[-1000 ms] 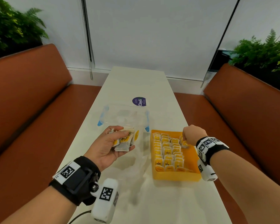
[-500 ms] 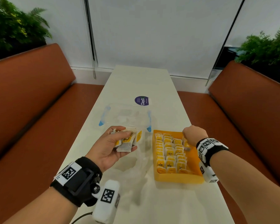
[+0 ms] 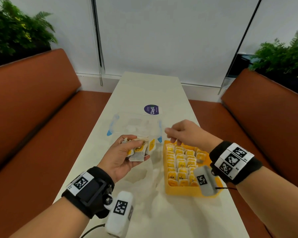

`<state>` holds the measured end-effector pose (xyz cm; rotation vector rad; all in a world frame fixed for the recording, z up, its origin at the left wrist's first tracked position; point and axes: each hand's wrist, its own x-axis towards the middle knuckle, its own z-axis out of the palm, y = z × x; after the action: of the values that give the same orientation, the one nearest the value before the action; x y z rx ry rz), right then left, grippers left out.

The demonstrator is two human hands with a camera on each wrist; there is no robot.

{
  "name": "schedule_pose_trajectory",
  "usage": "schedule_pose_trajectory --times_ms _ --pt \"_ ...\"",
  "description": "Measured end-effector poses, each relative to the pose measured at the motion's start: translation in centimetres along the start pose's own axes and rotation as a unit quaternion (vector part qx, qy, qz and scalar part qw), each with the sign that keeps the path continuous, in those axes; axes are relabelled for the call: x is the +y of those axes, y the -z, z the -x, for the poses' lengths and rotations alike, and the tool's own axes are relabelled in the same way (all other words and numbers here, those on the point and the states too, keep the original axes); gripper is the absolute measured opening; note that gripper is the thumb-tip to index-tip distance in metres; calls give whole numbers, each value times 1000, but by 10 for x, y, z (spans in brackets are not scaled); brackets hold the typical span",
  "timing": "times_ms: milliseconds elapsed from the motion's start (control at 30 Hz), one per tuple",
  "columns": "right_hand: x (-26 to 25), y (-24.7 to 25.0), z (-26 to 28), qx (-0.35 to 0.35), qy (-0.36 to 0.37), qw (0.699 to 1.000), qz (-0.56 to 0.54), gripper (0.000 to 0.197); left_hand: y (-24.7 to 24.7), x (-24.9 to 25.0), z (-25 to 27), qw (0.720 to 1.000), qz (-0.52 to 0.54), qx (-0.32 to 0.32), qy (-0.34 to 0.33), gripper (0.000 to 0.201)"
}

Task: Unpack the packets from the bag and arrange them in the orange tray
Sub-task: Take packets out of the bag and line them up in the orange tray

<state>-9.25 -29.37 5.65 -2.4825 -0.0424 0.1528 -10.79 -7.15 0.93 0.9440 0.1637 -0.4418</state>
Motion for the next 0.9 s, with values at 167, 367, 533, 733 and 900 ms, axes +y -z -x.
schedule_pose_trajectory --times_ms 167,367,533,733,900 --pt "-44 -22 26 -61 16 991 -115 39 -1 1 3 1000 -8 -1 -10 21" --pt "-43 -25 26 -24 6 995 -97 32 -2 1 8 1000 -1 -23 8 23" --pt "-37 -10 27 -4 16 1000 -20 17 2 1 6 1000 1 -7 4 20" --pt "-7 8 18 -2 5 974 229 16 6 9 5 1000 -1 0 4 19" --pt "36 12 8 -16 -80 933 351 19 8 10 1 1000 3 6 3 19"
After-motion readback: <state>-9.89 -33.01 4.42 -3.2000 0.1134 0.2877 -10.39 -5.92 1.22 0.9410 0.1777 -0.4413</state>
